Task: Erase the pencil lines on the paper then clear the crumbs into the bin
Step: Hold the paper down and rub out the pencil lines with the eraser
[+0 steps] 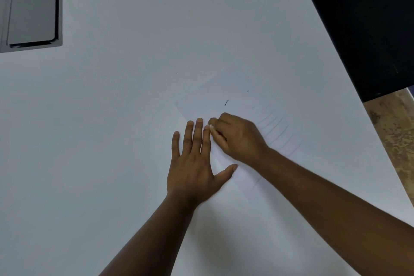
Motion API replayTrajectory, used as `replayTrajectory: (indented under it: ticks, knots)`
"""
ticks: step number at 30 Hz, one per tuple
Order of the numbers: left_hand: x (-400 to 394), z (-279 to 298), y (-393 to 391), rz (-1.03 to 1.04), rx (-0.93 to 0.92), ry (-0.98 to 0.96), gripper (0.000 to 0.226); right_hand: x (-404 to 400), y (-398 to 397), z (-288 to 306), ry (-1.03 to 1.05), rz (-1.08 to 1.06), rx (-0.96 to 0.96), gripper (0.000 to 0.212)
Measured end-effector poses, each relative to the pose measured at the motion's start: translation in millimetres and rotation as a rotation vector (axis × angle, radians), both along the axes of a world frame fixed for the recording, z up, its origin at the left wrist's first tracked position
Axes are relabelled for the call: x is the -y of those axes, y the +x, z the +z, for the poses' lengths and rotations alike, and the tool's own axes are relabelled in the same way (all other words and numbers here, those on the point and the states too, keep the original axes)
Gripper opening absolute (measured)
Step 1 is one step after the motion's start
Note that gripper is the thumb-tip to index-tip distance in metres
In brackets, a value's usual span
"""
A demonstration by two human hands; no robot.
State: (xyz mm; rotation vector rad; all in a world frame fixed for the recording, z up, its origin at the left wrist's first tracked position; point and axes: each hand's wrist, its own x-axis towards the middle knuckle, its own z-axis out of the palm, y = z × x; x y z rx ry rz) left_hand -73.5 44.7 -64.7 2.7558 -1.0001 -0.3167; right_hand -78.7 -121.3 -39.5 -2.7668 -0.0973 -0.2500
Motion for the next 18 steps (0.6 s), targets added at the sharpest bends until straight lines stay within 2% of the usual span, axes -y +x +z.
replayTrajectory:
  ticks: [2,6,7,11,13,18]
  knots:
    - [0.3,1.5,0.5,-0.003,-0.016,0.029,0.107,12.7,16.9,0.0,-0.057,-0.018,0.019,0.033]
    - [0.9,4.3,0.9,0.004,-0.025,0.044,0.106,39.4,59.7,8.1,-0.073,-0.199,0.028,0.033]
    - [1.1,4.1,1.4,0.004,-0.028,0.041,0.106,40.8,65.1,10.0,-0.043,-0.188,0.021,0.032]
    - [1.9,0.9,1.2,0.006,-0.024,0.019,0.106,16.8,60.0,8.4,-0.023,0.072,-0.027,0.037]
    - [1.6,0.4,1.1,0.007,-0.029,0.016,0.106,15.7,57.8,3.9,-0.066,0.088,-0.009,0.036]
    - [1.1,2.9,0.8,0.006,-0.034,0.033,0.105,54.7,97.3,6.3,-0.170,-0.196,0.031,0.028]
